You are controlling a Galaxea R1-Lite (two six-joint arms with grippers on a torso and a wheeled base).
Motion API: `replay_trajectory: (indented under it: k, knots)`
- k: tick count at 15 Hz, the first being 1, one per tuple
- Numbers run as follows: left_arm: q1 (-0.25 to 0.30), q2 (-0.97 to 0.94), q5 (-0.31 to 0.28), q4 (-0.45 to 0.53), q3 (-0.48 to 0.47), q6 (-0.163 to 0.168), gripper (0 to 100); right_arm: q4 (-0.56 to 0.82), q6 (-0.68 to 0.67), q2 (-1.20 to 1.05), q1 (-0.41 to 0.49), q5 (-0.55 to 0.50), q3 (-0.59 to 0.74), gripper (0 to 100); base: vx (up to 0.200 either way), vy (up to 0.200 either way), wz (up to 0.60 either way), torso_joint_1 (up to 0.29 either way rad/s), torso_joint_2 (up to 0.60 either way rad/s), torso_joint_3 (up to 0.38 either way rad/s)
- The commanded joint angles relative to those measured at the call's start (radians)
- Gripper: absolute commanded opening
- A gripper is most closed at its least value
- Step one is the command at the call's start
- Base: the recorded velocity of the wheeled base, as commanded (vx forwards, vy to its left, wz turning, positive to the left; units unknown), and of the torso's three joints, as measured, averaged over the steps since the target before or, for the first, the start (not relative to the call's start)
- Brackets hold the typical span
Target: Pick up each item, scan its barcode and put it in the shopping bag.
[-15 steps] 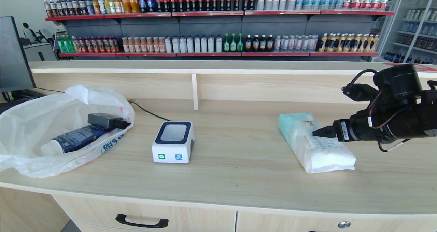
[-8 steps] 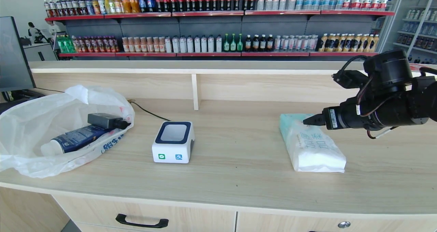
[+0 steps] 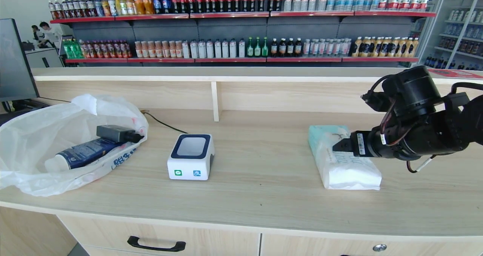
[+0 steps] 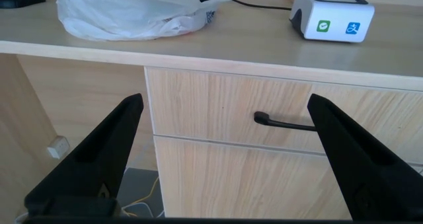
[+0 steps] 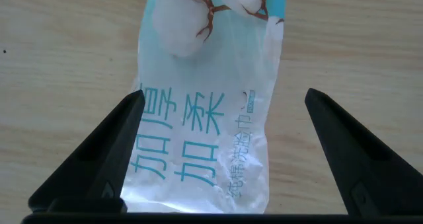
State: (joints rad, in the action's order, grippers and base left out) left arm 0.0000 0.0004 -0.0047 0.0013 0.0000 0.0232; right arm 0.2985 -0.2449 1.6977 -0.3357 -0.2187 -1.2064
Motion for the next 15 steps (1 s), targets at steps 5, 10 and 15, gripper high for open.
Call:
replay_trajectory:
  k: [5,10,15]
  knots:
    - [0.0,0.0,0.0,0.0,0.0,0.0,100,0.001,-0.022,0.016,-0.075,-0.001,-0.051,100,0.0,0.0,0.0,0.0,0.0,0.0]
    - [0.0,0.0,0.0,0.0,0.0,0.0,100,-0.006,-0.042,0.057,-0.074,-0.024,-0.012,100,0.0,0.0,0.0,0.0,0.0,0.0]
    - [0.0,0.0,0.0,0.0,0.0,0.0,100,-0.118,-0.116,0.123,-0.108,-0.053,0.01,100,0.0,0.0,0.0,0.0,0.0,0.0]
